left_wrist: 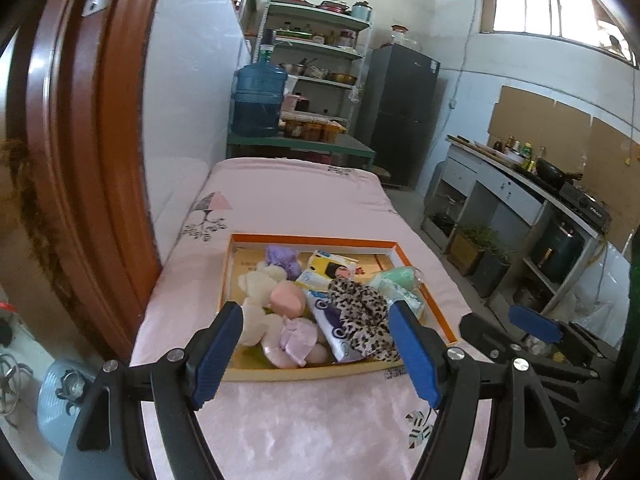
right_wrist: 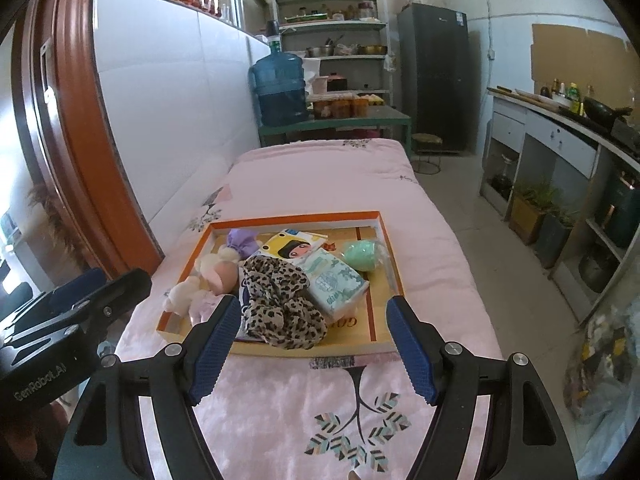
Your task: Organize soft objects
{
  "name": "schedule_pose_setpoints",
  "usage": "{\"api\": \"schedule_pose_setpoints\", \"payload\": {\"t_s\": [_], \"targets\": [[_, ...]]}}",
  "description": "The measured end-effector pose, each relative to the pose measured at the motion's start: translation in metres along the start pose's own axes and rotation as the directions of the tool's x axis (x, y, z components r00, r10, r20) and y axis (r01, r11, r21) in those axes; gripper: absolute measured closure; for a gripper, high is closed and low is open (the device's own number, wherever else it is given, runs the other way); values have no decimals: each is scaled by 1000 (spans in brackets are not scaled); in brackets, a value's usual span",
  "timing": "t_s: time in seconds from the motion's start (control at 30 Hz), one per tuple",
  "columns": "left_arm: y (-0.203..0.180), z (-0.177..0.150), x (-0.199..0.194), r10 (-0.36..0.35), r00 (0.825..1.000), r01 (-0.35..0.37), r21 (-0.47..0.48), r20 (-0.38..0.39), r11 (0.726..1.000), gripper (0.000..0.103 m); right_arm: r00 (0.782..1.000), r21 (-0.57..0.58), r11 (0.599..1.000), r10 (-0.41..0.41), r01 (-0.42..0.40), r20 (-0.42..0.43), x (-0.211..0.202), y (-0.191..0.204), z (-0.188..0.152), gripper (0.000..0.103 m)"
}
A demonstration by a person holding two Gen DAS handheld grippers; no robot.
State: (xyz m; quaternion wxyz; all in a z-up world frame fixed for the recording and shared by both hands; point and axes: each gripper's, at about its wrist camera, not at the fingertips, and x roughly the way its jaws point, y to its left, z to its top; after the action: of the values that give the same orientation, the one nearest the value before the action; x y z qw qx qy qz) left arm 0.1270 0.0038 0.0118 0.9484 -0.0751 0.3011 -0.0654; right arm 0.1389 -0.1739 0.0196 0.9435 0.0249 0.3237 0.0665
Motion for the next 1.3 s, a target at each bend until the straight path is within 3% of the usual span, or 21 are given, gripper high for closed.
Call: {"api": "schedule_pose_setpoints", "payload": {"t_s": [0.33, 0.53, 0.93, 1.3], "targets": [[-3, -13, -29, 166, 985, -166, 15, 46, 986, 30, 1000, -22, 1000, -5, 5, 28, -31, 12, -11, 27], [-6, -19, -50, 122, 990, -123, 10, 73, 992, 30, 998, -41, 999, -22, 24, 54, -51, 20, -18, 27], [-13, -31, -86, 113, 989, -114, 5, 99, 994, 31, 995, -29, 998, -50, 53, 84, -85, 27, -29, 27], [-21, -42, -106, 148, 983, -153, 41, 106, 987, 31, 996, -25, 998, -49, 51, 79, -100, 33, -40, 27]]}}
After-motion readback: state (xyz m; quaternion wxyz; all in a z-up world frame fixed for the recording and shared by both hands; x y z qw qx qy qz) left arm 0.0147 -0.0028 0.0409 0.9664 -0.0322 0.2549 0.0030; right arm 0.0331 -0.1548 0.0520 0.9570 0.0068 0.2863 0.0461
